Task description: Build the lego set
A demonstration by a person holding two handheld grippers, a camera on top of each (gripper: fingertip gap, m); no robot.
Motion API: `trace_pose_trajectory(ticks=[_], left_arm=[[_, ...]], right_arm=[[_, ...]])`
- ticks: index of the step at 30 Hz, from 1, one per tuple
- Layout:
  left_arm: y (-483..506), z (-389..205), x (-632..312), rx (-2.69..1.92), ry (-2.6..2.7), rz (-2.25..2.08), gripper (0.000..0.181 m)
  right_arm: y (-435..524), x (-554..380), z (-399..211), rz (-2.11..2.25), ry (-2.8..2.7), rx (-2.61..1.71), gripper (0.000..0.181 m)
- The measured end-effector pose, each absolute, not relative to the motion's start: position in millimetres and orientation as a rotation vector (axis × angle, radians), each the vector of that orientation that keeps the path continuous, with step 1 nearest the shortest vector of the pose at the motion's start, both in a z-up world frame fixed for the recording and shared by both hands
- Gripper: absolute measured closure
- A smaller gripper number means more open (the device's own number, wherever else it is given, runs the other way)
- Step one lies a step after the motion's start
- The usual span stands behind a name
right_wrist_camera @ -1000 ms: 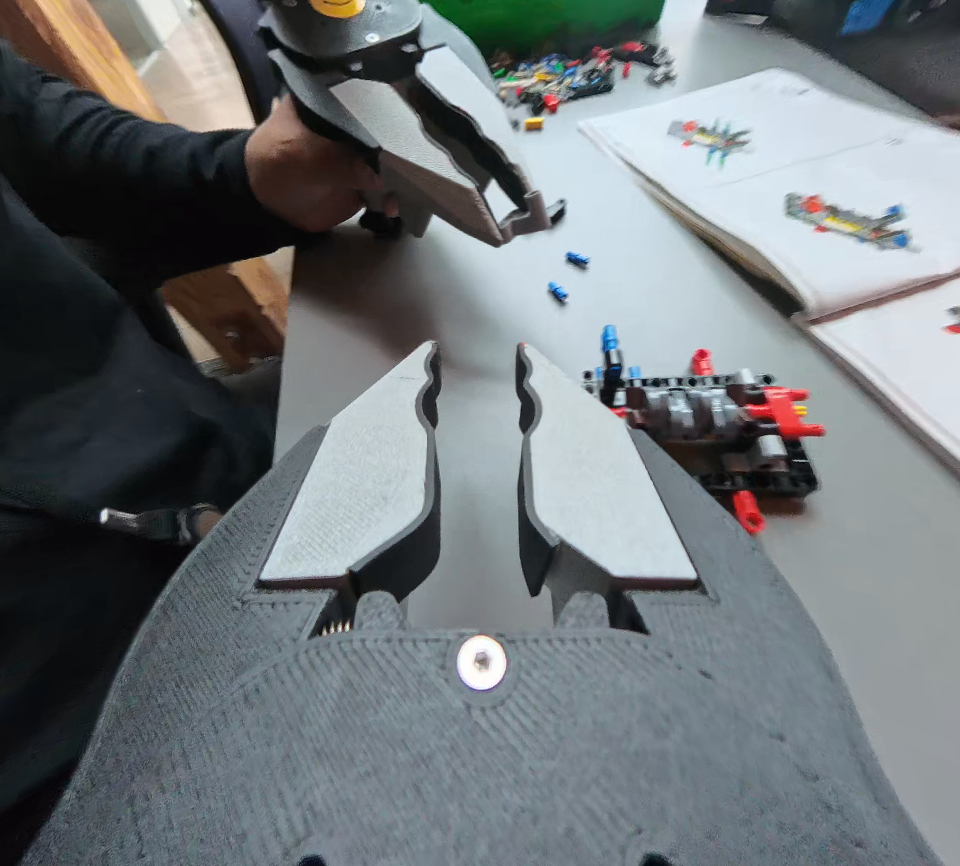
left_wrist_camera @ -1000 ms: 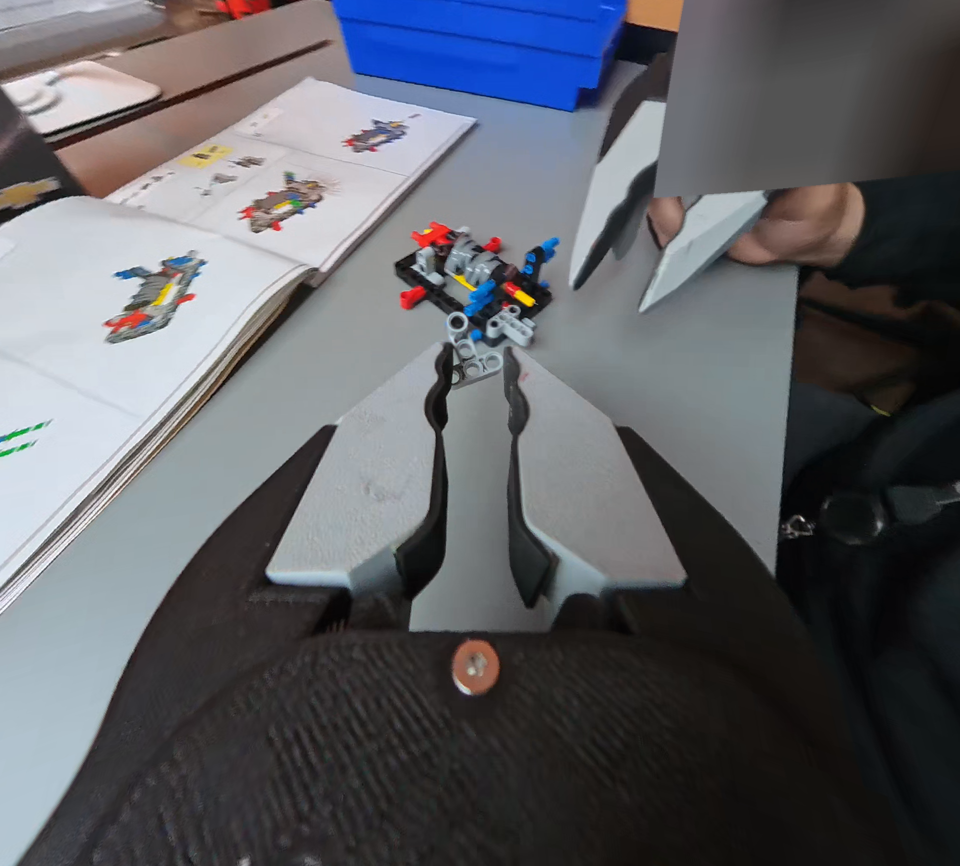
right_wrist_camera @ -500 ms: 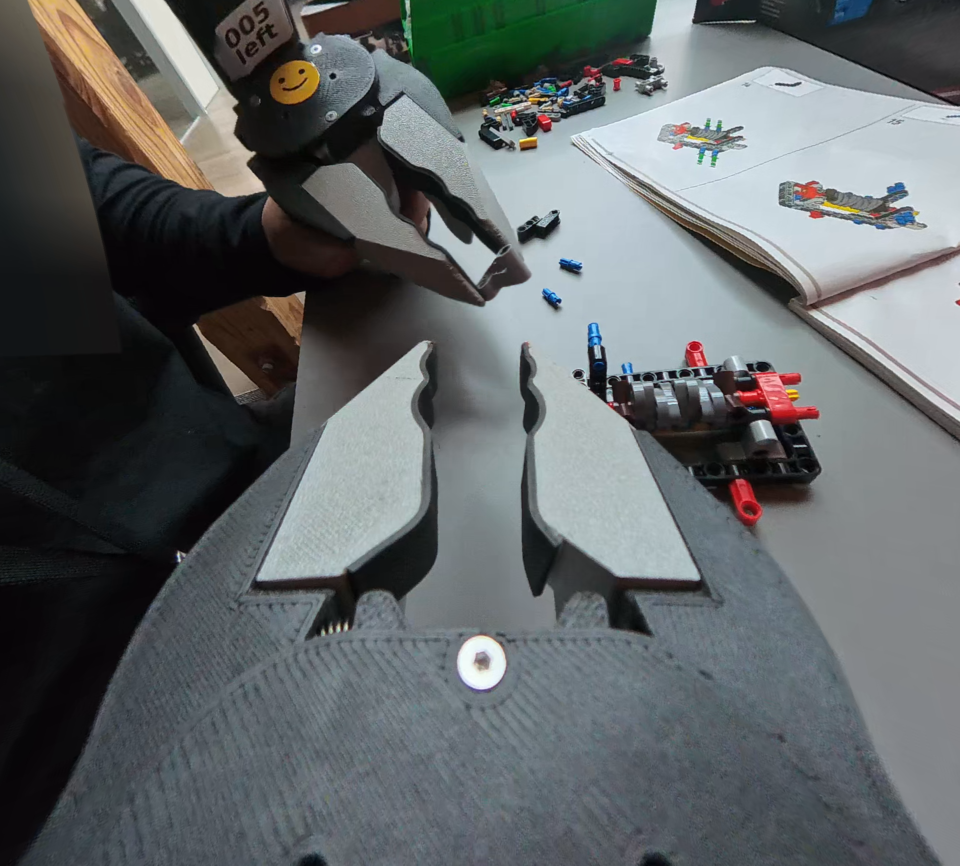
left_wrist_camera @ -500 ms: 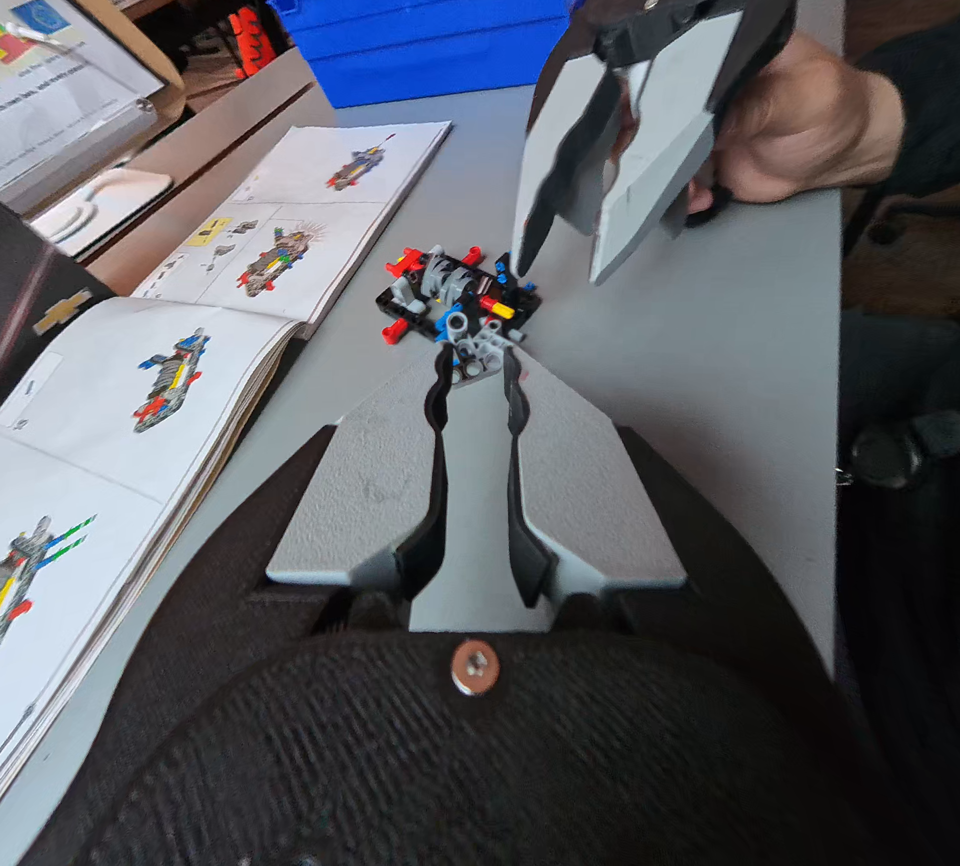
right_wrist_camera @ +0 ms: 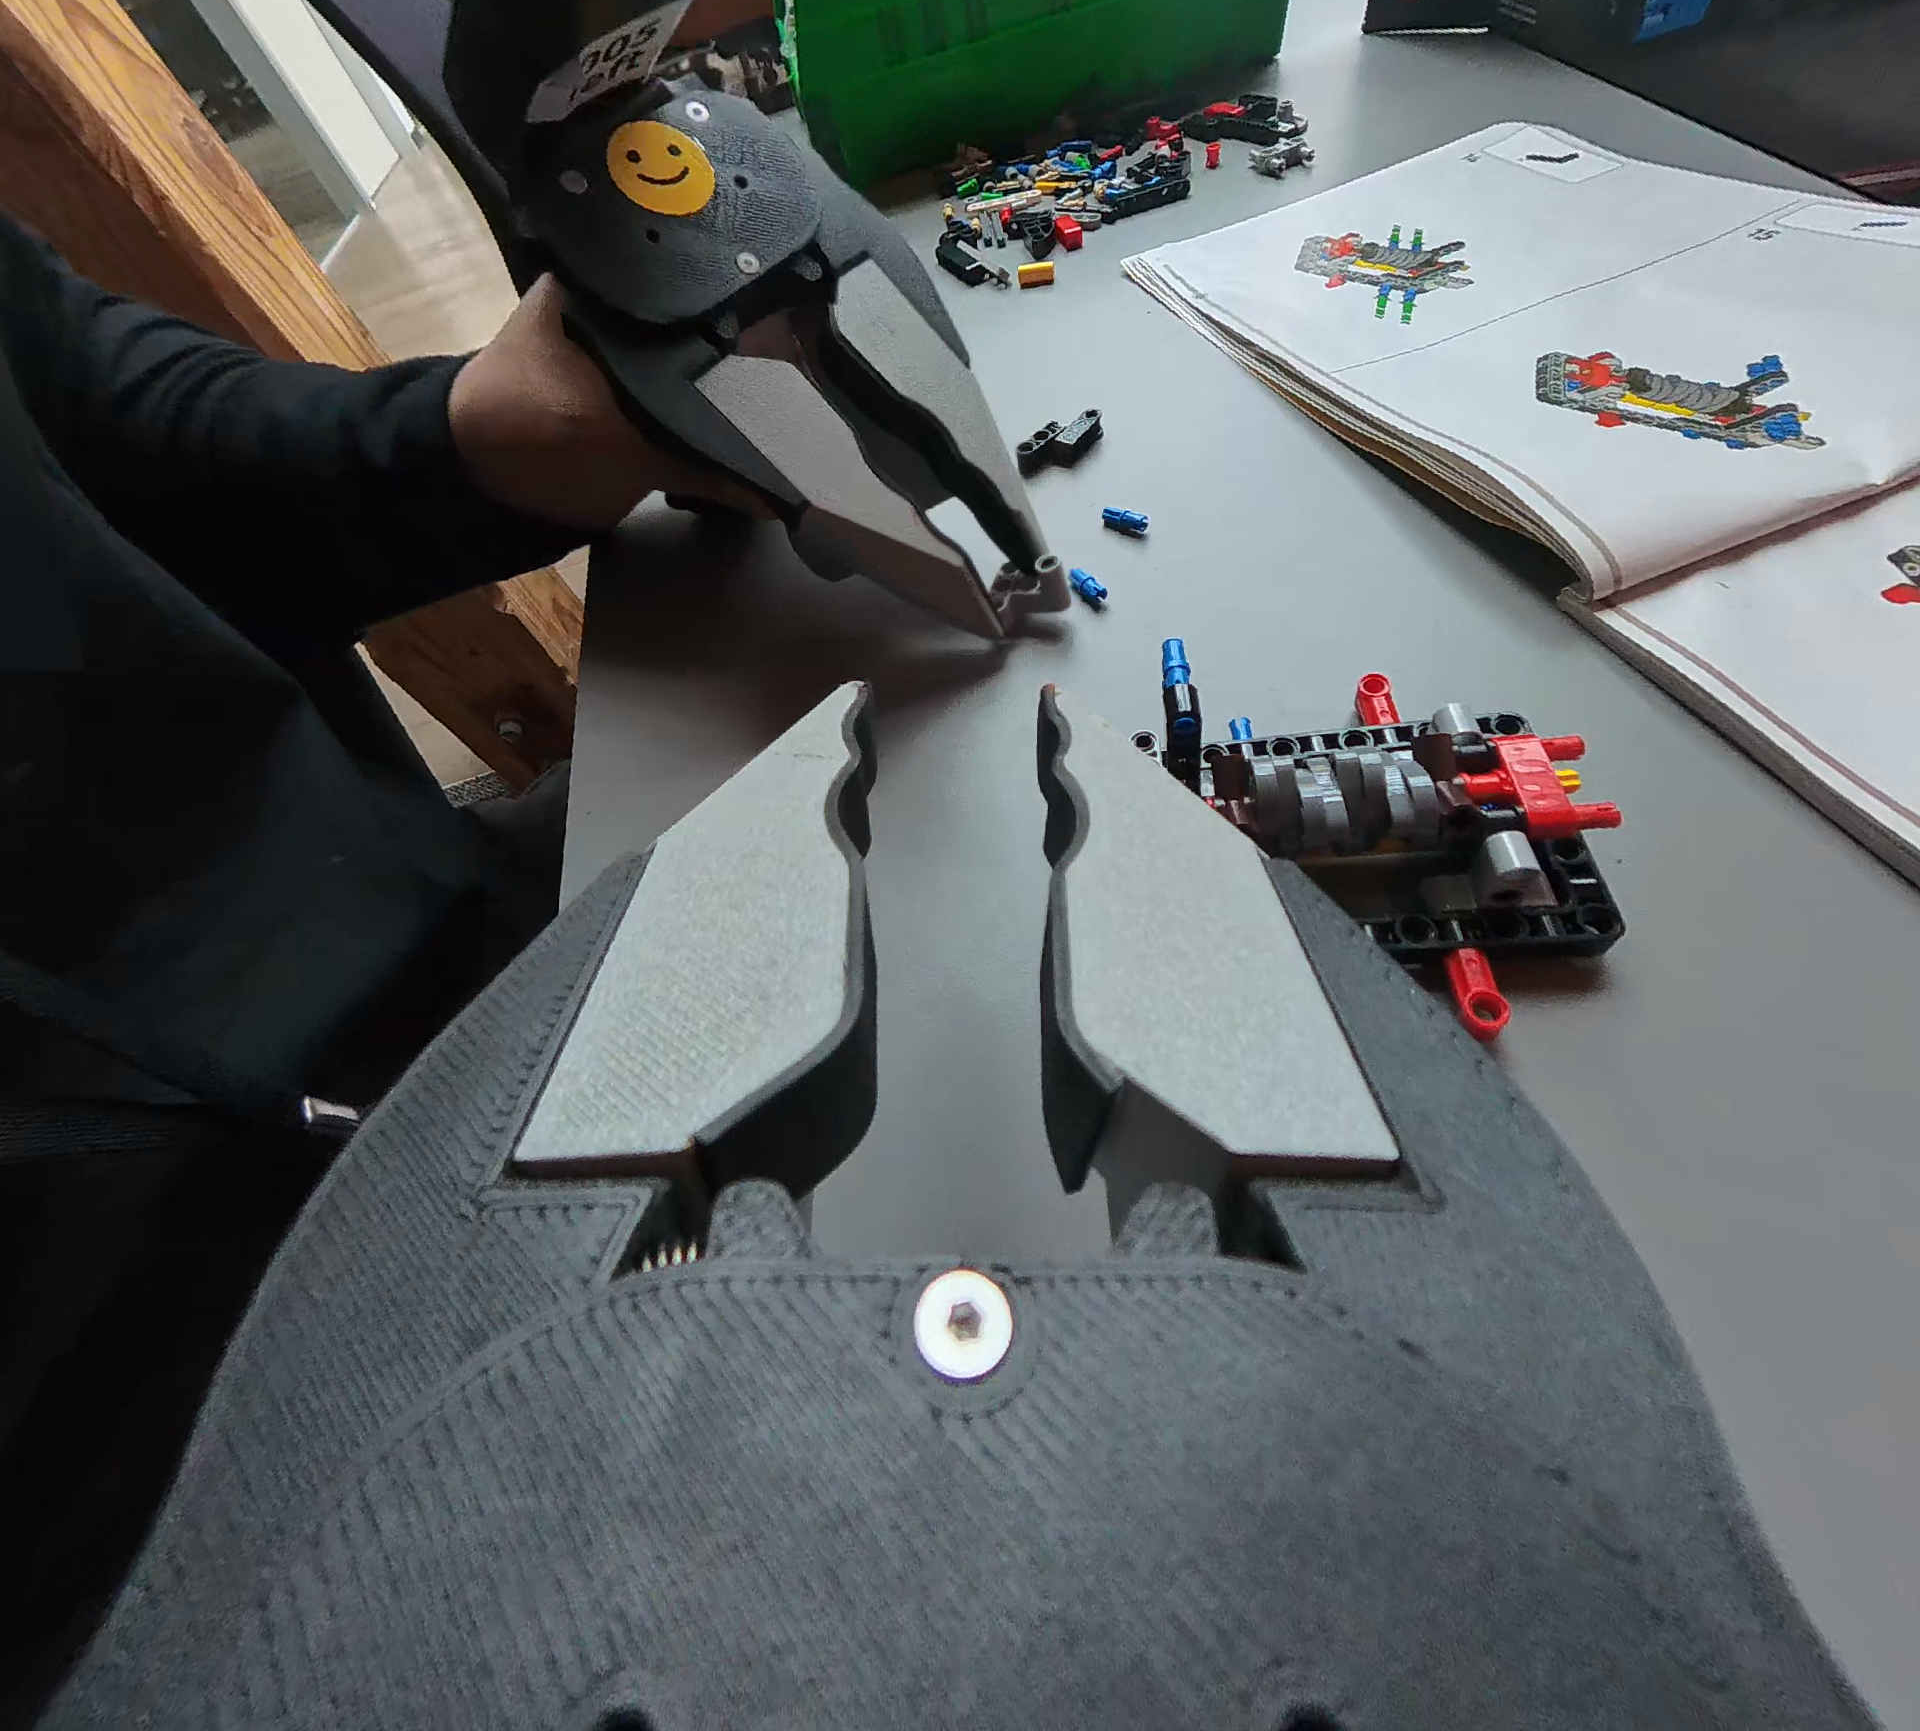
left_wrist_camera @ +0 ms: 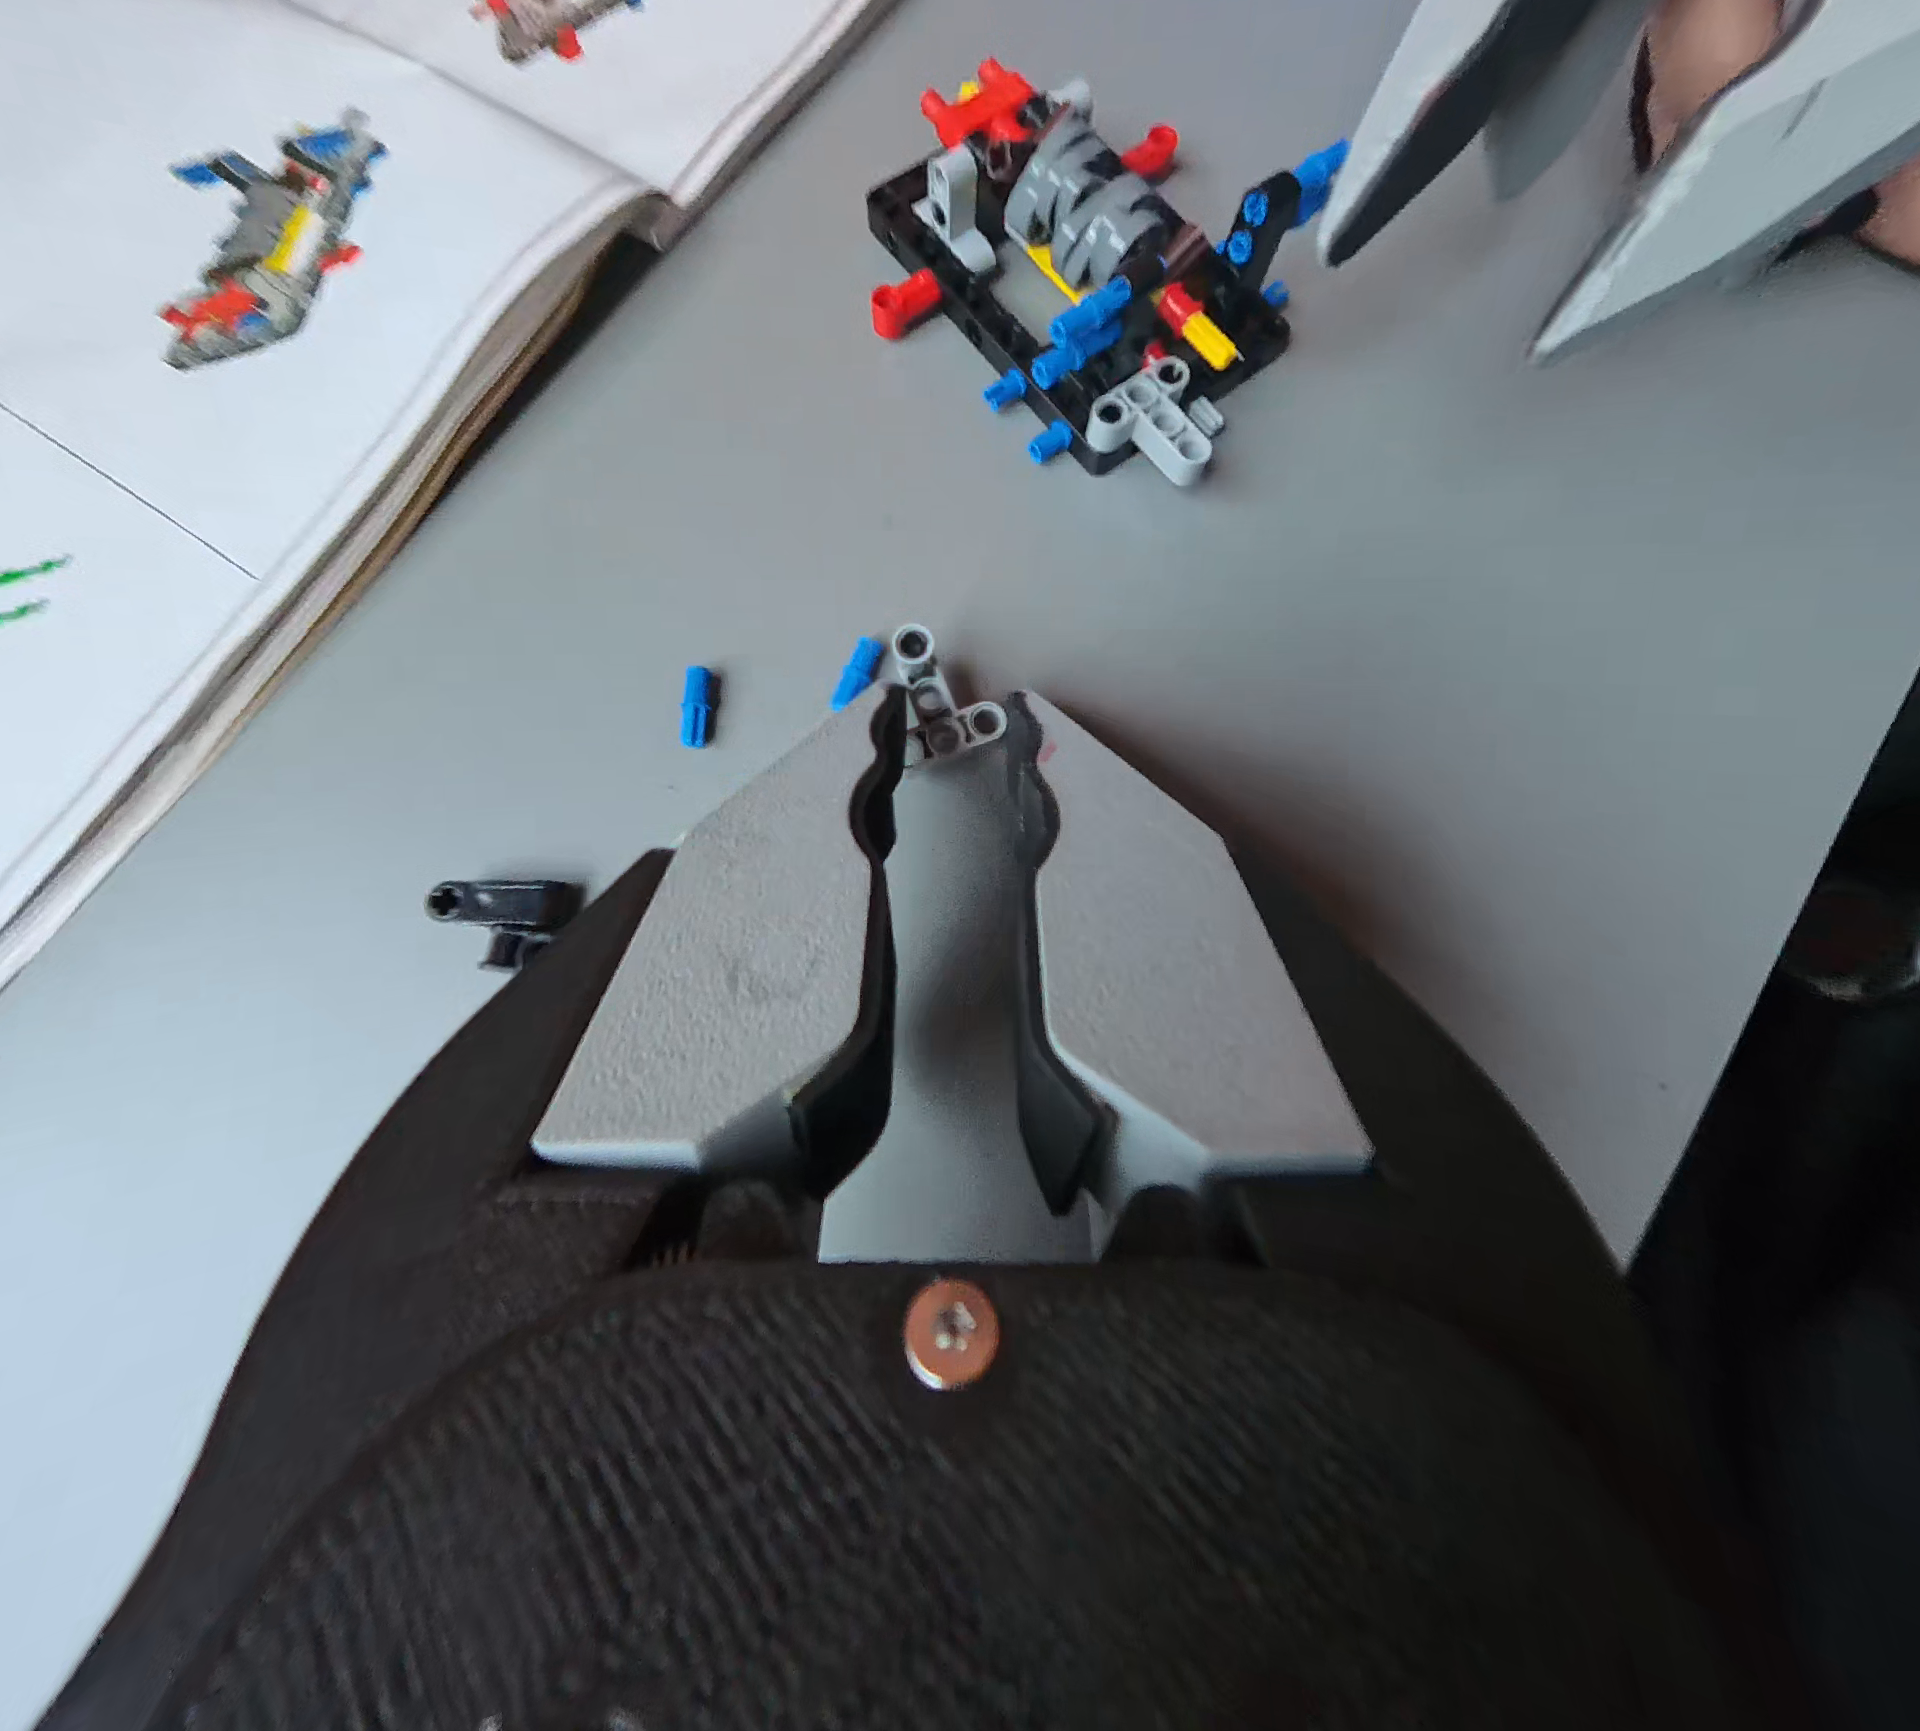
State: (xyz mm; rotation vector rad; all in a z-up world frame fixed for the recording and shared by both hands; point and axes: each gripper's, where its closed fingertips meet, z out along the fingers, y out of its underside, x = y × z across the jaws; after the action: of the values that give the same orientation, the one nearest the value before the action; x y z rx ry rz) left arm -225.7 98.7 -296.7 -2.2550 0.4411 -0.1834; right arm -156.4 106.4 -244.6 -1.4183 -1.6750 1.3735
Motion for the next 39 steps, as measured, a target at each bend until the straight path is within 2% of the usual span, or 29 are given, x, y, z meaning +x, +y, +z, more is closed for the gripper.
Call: trace_pose_trajectory(ticks=[9,16,28,30,32,37,39], left_arm=[[95.6,-301.3,-220.3,-2.288,0.437,-0.21,0.165],[90.9,-249.0,-182.1,-1.897,0.599,-0.344,0.166],[84.0,-245.2,-153.0,-1.783,0.789,-0.233,0.165],[84.4,-244.5,-149.5,-1.771,0.806,-0.203,0.165],[85.0,-246.1,-146.5,-1.766,0.829,-0.18,0.166],[89.7,-253.3,-149.2,-1.814,0.819,-0.151,0.166],[92.3,-256.1,-151.7,-1.846,0.801,-0.158,0.158]], right_arm=[[105.5,-156.5,-245.5,1.357,-1.684,-1.412,0.153],[106.3,-159.0,-248.8,1.366,-1.69,-1.452,0.153],[82.4,-165.5,-231.4,1.848,-1.601,-1.574,0.152],[80.2,-167.7,-235.2,1.854,-1.609,-1.617,0.154],[77.9,-168.2,-237.5,1.855,-1.619,-1.631,0.166],[83.0,-169.9,-245.3,1.735,-1.643,-1.646,0.167],[88.1,-170.4,-249.9,1.66,-1.656,-1.653,0.167]])
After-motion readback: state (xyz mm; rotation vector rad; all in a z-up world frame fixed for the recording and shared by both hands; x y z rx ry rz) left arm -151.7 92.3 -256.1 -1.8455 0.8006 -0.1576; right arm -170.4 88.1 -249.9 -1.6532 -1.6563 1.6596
